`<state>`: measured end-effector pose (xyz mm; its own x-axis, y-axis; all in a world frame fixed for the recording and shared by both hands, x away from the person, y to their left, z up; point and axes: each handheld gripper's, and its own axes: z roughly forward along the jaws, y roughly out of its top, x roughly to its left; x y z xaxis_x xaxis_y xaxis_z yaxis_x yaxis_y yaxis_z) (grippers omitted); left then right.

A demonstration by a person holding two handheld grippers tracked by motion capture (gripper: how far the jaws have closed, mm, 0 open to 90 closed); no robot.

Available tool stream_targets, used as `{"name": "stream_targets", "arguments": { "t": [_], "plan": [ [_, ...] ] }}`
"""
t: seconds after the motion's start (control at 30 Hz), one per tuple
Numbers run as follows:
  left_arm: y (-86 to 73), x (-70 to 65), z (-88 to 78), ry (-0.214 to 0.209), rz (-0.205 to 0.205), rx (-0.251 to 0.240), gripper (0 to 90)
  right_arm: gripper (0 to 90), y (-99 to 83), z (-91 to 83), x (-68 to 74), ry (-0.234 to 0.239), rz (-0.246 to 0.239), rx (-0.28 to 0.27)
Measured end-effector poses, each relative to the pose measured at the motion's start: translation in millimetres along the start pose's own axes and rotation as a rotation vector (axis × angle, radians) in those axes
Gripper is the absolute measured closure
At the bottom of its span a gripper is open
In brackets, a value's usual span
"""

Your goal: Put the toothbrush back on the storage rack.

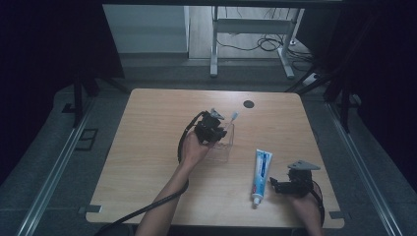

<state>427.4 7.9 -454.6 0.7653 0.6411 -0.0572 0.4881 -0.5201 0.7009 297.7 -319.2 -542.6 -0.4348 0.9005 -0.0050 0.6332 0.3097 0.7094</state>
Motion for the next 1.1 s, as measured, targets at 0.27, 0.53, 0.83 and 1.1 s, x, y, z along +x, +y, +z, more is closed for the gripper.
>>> {"name": "stream_targets", "arguments": {
  "t": [0.27, 0.53, 0.83, 1.1],
  "plan": [
    [0.6, -2.2, 1.6, 0.005, 0.006, 0.003, 73.2, 2.8, 0.1, 0.1, 0.0, 0.001, 0.000, 0.000],
    [2.0, -1.8, -1.8, 0.009, 0.003, -0.010, 65.2, 2.9, 0.2, 0.2, 0.0, 0.002, -0.002, 0.000],
    [7.9, -3.9, -13.8, 0.009, 0.005, -0.029, 52.5, 2.8, 0.1, 0.2, 0.0, 0.002, -0.002, 0.001],
    [10.5, -5.7, -23.4, -0.004, 0.010, -0.028, 38.7, 2.8, 0.1, 0.2, 0.0, 0.002, -0.002, 0.001]
  ]
}}
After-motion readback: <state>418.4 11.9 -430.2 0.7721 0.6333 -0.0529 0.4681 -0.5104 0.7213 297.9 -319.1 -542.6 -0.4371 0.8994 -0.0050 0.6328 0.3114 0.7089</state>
